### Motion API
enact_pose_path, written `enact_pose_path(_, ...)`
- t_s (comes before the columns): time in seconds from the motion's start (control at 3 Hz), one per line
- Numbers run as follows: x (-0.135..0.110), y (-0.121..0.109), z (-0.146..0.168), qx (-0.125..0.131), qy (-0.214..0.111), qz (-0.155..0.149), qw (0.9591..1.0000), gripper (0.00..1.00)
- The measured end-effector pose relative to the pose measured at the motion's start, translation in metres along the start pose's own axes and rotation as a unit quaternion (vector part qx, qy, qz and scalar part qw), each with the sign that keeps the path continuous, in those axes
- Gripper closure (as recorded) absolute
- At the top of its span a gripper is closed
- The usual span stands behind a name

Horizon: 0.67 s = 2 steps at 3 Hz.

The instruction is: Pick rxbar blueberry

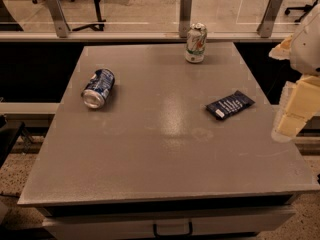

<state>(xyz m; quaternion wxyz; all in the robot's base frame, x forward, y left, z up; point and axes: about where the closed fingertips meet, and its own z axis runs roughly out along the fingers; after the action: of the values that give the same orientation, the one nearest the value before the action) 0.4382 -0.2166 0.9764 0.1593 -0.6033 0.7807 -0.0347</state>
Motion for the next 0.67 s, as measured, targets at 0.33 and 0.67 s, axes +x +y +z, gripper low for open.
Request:
enact_pose_path(0.33,0.000,-0.002,0.000,0.003,0.002,-0.003,1.0000,0.00)
enact_pose_path(0.67,0.000,-0.015,0.012,0.003,0.012,-0.022,0.9997,0.00)
